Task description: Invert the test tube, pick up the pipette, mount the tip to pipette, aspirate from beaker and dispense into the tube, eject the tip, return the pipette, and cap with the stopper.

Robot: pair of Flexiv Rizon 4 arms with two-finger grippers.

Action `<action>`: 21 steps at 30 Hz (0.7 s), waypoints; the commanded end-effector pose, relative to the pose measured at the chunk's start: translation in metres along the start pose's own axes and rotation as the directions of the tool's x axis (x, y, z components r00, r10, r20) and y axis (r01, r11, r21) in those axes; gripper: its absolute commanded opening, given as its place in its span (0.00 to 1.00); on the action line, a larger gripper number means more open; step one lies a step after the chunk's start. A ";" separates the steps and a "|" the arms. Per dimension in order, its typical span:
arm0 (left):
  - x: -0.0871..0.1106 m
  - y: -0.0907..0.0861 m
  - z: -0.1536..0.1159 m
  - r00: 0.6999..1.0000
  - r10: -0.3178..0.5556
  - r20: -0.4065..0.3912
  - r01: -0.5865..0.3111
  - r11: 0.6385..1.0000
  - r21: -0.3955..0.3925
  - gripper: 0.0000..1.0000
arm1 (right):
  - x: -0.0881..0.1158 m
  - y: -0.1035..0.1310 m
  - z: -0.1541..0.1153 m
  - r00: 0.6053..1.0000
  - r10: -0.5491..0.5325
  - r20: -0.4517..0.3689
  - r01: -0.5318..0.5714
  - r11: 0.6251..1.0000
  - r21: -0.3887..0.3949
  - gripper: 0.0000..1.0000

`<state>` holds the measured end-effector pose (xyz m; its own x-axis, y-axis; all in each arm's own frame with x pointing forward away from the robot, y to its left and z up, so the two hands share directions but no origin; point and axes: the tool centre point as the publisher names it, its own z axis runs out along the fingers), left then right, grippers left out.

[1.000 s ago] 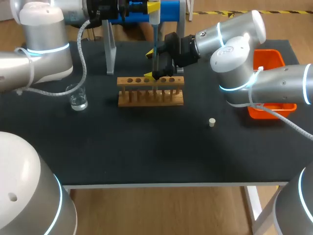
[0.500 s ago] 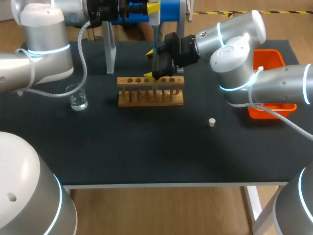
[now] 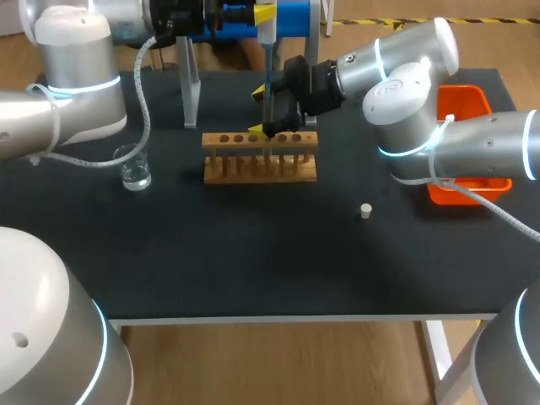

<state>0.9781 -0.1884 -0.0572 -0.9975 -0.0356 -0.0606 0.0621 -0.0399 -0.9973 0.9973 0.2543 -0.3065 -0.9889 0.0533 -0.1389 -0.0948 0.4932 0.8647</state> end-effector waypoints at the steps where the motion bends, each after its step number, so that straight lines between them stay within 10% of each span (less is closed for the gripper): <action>1: -0.001 0.000 0.000 1.000 0.001 -0.004 -0.001 1.000 0.002 0.00 | 0.000 0.000 0.000 1.000 0.000 0.000 0.000 1.000 0.002 1.00; 21: 0.009 0.004 0.008 0.999 0.049 0.017 -0.048 0.996 -0.074 0.00 | 0.000 0.000 0.000 1.000 0.000 0.000 0.000 1.000 0.002 1.00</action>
<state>0.9704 -0.1972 -0.0616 -0.9926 -0.0523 -0.1093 0.1077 0.0328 -0.9936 0.9973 0.2543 -0.3065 -0.9889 0.0533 -0.1389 -0.0949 0.4932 0.8647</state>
